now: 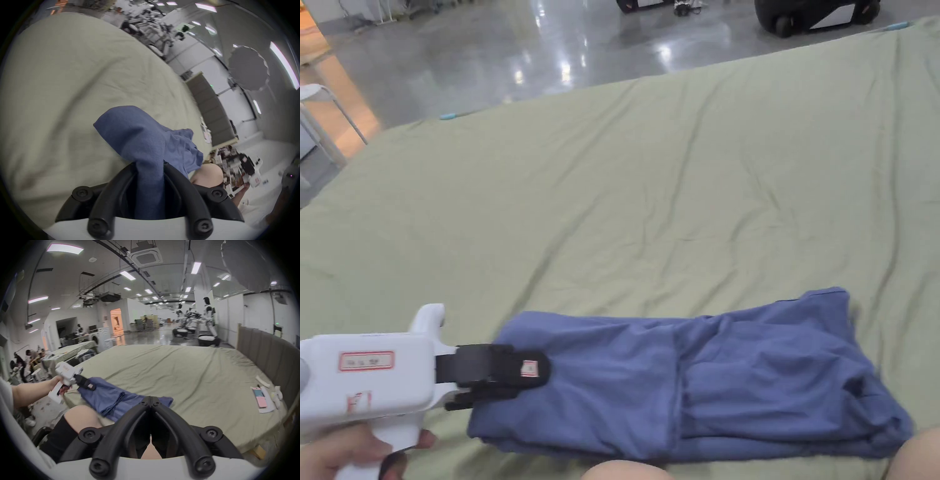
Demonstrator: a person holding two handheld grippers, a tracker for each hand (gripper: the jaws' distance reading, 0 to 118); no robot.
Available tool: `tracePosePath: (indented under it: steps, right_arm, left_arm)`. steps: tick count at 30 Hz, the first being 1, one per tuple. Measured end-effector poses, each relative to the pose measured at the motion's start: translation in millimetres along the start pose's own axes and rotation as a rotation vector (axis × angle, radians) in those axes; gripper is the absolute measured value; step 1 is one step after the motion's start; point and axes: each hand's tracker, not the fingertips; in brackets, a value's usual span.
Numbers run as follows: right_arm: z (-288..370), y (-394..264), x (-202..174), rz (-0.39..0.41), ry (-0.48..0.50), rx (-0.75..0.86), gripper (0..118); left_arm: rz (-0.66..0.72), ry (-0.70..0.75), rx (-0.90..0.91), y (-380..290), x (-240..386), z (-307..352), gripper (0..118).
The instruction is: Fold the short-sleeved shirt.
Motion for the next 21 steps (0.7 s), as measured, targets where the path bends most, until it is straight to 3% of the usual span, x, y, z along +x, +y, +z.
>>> tracePosePath:
  steps: [2,4,5,8,11,21]
  right_arm:
    - [-3.1,2.0,1.0,0.021,0.073,-0.037,1]
    - [-1.6,2.4,1.3,0.073,0.071,-0.036,1]
    - [-1.3,2.6,1.7,0.103,0.070,-0.031,1]
    - [-2.4,-1.9,9.3,0.091,0.096,-0.029,1]
    - [-1.6,-9.2,12.8,0.095,0.119,-0.040,1]
    - [40.0,-37.3,42.9,0.028,0.079,-0.001,1]
  left_arm:
    - [0.087,0.134,-0.016,8.2,-11.2,21.4,10]
    - [0.009,0.294,-0.020,8.4,12.6,39.0,10]
    - [-0.008,0.312,-0.029,8.8,28.7,45.8,10]
    - [0.013,0.305,-0.036,16.9,80.0,46.3,10]
    - [-0.112,0.414,-0.082,30.0,137.4,27.3,10]
    - [-0.175,0.338,-0.236,25.4,229.0,-120.5,10]
